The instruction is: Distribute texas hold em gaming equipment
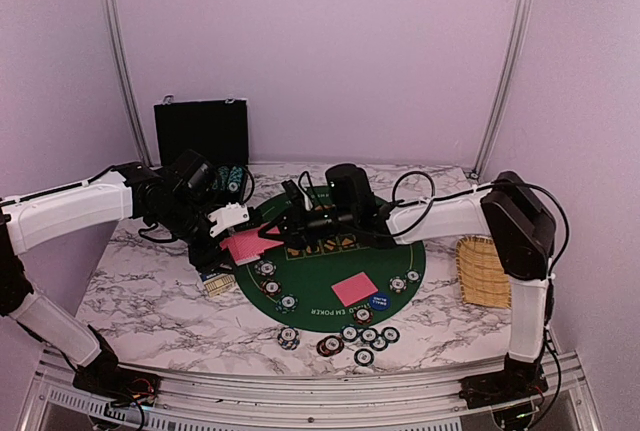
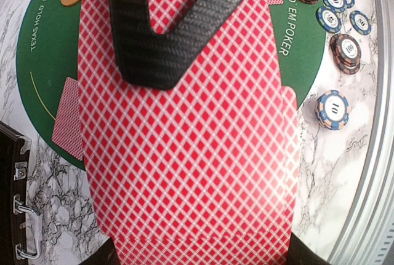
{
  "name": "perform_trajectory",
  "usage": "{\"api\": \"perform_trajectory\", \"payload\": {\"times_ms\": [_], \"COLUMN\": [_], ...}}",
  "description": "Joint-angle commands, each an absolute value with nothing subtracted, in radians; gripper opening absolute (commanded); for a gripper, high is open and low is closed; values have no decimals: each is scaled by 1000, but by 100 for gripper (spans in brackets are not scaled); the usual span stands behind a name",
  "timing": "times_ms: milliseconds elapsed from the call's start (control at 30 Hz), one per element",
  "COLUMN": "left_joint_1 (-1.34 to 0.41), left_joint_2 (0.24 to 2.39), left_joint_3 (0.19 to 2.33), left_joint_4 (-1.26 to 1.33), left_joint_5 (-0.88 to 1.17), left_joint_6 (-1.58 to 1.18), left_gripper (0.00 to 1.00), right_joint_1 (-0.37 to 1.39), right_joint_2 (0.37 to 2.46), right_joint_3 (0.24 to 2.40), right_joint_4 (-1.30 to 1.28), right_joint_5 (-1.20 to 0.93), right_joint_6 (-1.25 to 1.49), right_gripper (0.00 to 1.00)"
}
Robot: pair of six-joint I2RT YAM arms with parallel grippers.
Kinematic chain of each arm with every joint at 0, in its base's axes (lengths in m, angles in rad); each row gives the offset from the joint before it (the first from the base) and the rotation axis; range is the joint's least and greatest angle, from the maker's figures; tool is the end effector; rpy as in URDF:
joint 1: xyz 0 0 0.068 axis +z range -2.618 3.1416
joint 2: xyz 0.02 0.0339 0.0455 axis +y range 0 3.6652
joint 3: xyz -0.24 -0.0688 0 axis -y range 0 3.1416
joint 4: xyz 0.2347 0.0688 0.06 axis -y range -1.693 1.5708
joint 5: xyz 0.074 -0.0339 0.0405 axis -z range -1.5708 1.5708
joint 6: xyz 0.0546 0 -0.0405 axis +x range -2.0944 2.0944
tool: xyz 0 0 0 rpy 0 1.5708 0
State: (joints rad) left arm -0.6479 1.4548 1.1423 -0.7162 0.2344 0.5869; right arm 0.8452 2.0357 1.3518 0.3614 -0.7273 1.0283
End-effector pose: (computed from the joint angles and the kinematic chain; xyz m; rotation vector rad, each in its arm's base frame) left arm 0.2312 -0.1909 0.2279 1.5678 2.0618 -0.3266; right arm 0.2756 0.3654 0.1899 -0.4091 2.3007 1.8157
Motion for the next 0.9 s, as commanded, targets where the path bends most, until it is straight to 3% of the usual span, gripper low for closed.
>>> {"api": "perform_trajectory", "payload": {"times_ms": [0, 300, 867], "left_joint_1": [-649, -649, -648], "left_joint_2": [1440, 1435, 1429], "left_joint_3": [1140, 1137, 1127], "left_joint_4": [-721, -721, -721], "left_joint_5": [238, 239, 243], "left_joint_6": [593, 593, 594], "left_gripper": [0, 0, 0], "right_joint_1": [825, 799, 771], "right_joint_2": [1983, 1973, 1975], "right_joint_3": [1335, 1336, 1327], "right_joint_4": [323, 270, 414], "right_joint_5": [-713, -718, -773], "right_joint_6": [999, 958, 1047], "right_gripper": [12, 0, 0]}}
